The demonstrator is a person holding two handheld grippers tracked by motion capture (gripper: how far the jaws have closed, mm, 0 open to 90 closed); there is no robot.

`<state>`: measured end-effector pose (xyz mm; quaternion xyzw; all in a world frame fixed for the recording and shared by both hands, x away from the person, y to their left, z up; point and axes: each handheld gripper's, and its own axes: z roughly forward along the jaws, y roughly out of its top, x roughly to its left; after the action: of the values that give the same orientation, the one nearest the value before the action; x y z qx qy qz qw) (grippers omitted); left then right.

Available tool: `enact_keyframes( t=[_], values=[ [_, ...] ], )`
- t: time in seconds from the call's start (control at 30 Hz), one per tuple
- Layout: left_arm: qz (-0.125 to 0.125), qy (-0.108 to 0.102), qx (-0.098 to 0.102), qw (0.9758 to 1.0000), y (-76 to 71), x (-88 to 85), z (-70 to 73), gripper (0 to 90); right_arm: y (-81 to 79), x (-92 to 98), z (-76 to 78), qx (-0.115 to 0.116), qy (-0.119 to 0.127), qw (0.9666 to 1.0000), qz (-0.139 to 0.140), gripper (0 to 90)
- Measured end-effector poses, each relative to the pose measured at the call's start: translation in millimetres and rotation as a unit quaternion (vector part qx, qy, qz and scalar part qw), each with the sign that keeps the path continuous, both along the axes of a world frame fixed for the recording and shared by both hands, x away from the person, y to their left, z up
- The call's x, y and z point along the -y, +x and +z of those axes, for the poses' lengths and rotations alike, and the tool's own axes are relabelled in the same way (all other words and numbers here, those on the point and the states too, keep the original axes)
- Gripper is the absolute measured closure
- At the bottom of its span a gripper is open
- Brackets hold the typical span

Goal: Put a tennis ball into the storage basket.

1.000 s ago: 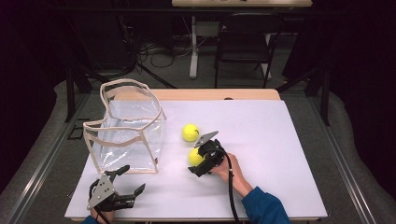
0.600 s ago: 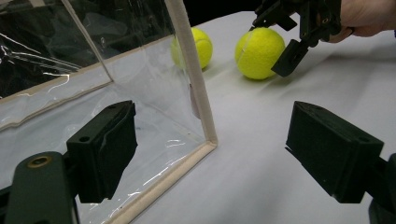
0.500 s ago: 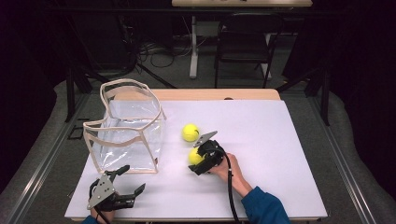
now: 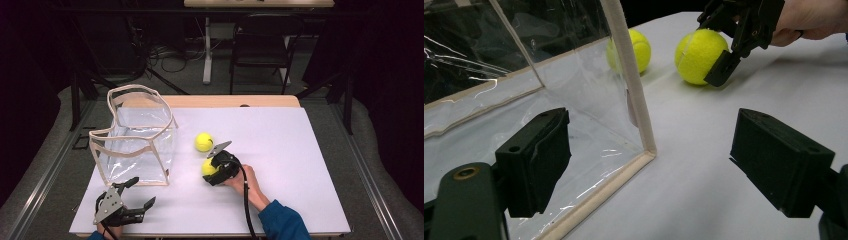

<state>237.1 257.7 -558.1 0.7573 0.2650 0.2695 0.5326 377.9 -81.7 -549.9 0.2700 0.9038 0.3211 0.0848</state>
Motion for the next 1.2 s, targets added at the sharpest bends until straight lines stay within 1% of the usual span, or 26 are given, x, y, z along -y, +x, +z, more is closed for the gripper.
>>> enact_keyframes(
  t=[0.2, 0.43, 1.2],
  values=[
    [0.0, -0.001, 0.0, 1.0, 0.2, -0.1, -0.1, 15.9, 0.4, 0.1, 0.3, -0.003, 0.0, 1.0, 0.0, 25.1],
    [0.0, -0.001, 0.0, 1.0, 0.1, -0.2, 0.0, 15.9, -0.5, 0.4, 1.3, 0.001, -0.004, 1.0, 0.0, 25.2],
    [0.0, -0.003, 0.002, 1.0, -0.3, -0.4, 0.2, 15.9, -5.0, 4.7, 9.6, 0.015, 0.007, 0.9999, 0.0, 25.4]
  ],
)
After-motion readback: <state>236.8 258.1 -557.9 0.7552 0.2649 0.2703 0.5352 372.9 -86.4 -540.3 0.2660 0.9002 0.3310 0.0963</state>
